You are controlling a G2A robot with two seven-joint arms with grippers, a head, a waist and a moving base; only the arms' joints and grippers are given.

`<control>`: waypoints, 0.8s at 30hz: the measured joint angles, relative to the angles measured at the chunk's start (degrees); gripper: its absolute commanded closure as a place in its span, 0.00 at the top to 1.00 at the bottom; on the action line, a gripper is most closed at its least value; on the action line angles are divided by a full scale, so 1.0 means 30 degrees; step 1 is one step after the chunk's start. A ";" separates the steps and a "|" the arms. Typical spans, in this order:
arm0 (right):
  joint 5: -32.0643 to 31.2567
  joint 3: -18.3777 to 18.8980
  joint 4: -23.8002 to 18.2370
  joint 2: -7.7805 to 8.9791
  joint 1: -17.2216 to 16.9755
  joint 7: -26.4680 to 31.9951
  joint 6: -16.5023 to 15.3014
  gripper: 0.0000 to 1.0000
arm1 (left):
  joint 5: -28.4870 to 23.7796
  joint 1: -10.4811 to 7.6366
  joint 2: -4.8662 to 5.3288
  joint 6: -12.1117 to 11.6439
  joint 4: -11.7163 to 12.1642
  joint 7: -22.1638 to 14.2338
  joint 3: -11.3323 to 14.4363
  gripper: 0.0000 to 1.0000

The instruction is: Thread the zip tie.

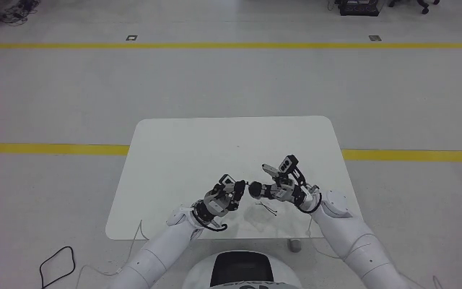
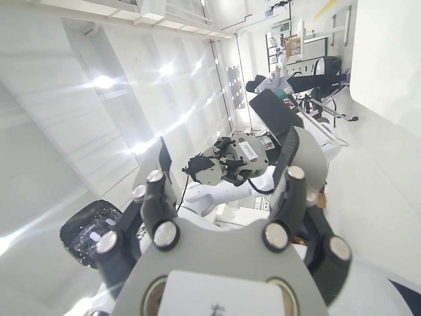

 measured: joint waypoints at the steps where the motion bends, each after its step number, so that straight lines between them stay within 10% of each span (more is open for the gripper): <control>1: -0.0001 0.0000 0.0000 0.0000 0.0000 -0.0002 0.0000 1.00 | 0.0000 0.0000 0.0000 0.0000 0.0000 0.0000 0.0000 0.00; 4: -0.0065 0.0068 -0.0121 0.0003 -0.0044 -0.0186 -0.0137 1.00 | 0.0306 -0.0027 0.0029 -0.0306 -0.0080 0.0303 -0.0079 0.00; 10: -0.1247 0.1168 -0.1496 0.0274 -0.1042 -0.1260 -0.1795 1.00 | 0.4803 0.0688 0.0423 -0.3633 -0.1527 0.3352 -0.0696 0.00; 24: -0.2077 0.2514 -0.2741 0.0584 -0.2068 -0.2798 -0.1283 1.00 | 0.7375 0.2730 0.0877 -0.3630 -0.4246 0.5090 -0.3192 0.00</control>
